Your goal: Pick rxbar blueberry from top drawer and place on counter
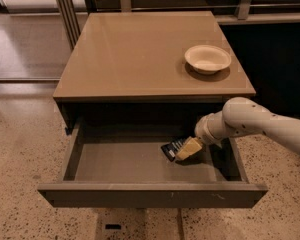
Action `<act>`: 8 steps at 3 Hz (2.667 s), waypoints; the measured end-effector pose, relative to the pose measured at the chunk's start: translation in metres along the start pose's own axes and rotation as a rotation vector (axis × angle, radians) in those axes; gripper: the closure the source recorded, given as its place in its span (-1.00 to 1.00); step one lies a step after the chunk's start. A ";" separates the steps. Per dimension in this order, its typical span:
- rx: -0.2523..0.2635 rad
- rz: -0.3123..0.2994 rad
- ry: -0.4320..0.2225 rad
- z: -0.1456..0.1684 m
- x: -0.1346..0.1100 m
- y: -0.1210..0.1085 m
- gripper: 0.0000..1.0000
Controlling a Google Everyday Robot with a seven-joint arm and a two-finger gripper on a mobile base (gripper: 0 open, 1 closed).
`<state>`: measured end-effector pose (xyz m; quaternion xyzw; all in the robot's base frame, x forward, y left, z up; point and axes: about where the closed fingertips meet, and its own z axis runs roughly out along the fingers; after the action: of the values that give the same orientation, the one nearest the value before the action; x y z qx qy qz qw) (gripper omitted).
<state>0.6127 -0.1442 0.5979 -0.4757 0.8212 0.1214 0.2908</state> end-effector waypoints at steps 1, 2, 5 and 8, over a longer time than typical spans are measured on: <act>-0.018 0.040 0.011 -0.003 -0.003 0.003 -1.00; -0.043 0.084 0.027 -0.006 -0.001 0.008 -1.00; -0.080 0.079 0.060 0.002 0.012 0.025 -1.00; -0.116 0.098 0.090 0.015 0.020 0.025 -0.60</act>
Offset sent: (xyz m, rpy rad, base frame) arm -0.0149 -0.0009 0.0093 0.0361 0.1377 -0.0765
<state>0.5888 -0.1383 0.5720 -0.4558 0.8475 0.1612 0.2191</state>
